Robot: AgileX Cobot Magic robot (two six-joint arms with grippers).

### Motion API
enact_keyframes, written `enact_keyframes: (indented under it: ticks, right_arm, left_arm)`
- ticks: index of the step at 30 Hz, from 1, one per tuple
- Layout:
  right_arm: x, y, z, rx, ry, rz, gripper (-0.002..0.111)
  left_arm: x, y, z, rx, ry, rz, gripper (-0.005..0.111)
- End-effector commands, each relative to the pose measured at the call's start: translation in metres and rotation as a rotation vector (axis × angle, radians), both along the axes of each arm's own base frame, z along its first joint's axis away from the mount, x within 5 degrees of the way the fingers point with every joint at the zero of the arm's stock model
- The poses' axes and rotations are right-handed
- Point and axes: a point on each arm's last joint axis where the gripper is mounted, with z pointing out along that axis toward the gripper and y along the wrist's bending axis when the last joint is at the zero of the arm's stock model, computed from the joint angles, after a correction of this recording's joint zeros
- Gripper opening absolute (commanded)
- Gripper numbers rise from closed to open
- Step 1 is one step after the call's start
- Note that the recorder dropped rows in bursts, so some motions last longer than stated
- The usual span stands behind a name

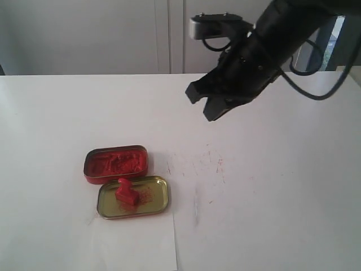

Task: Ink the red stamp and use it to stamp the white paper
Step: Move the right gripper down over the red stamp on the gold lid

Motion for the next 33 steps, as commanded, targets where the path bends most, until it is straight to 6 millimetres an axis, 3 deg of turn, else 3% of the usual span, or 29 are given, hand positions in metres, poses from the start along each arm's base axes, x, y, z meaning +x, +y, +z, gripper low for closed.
enact_keyframes:
  ticks: [1,5,10,19,29,33]
  right_arm:
    - [0.005,0.027,-0.005,-0.025,0.008,0.083,0.0]
    - [0.009,0.053,-0.016,-0.052,0.028,0.148,0.0]
    - [0.003,0.092,-0.038,-0.122,-0.02,0.358,0.0]
    - [-0.002,0.137,-0.058,-0.194,-0.053,0.454,0.0]
    - [-0.008,0.161,-0.077,-0.228,-0.029,0.461,0.0]
    - [-0.009,0.165,-0.085,-0.284,-0.042,0.457,0.009]
  left_arm:
    - [0.0,0.0,-0.001,-0.012,-0.005,0.006,0.0]
    - [0.0,0.0,-0.001,-0.012,-0.005,0.006,0.0]
    - [0.0,0.0,-0.001,-0.012,-0.005,0.006,0.0]
    - [0.0,0.0,-0.001,-0.012,-0.005,0.006,0.0]
    - [0.0,0.0,-0.001,-0.012,-0.005,0.006,0.0]
    - [0.0,0.0,-0.001,-0.012,-0.005,0.006,0.0]
